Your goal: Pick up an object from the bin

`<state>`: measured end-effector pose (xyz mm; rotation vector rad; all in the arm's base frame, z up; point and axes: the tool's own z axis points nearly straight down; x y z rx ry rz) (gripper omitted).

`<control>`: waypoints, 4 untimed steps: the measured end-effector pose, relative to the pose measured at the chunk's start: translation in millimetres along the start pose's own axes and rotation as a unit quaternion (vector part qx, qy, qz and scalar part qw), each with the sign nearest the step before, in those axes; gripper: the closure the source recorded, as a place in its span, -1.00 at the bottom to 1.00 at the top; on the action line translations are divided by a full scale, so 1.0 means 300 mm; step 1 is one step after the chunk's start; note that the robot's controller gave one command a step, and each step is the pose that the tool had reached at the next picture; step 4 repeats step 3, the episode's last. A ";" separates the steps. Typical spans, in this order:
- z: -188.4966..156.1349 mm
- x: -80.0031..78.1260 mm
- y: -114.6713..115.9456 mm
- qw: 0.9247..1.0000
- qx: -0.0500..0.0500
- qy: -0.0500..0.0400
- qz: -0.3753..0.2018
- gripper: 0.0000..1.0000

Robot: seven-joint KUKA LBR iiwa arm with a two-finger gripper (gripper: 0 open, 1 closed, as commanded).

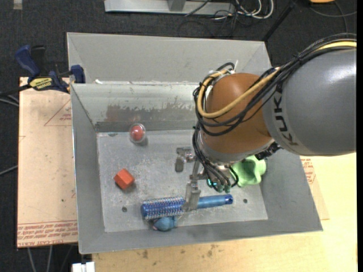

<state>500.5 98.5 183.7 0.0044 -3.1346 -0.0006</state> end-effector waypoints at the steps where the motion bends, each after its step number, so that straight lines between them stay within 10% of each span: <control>1: 0.378 0.006 -0.067 0.977 0.000 -0.007 -0.215 -1.00; 2: 0.381 0.012 -0.068 0.977 0.000 -0.004 -0.215 1.00; 3: -0.118 -0.028 0.044 0.975 0.000 -0.009 -0.224 1.00; 4: -0.118 -0.028 0.044 0.975 0.000 -0.009 -0.224 1.00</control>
Offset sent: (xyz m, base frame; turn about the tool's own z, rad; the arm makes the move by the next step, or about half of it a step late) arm -0.0045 -0.0208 -0.1137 -0.4364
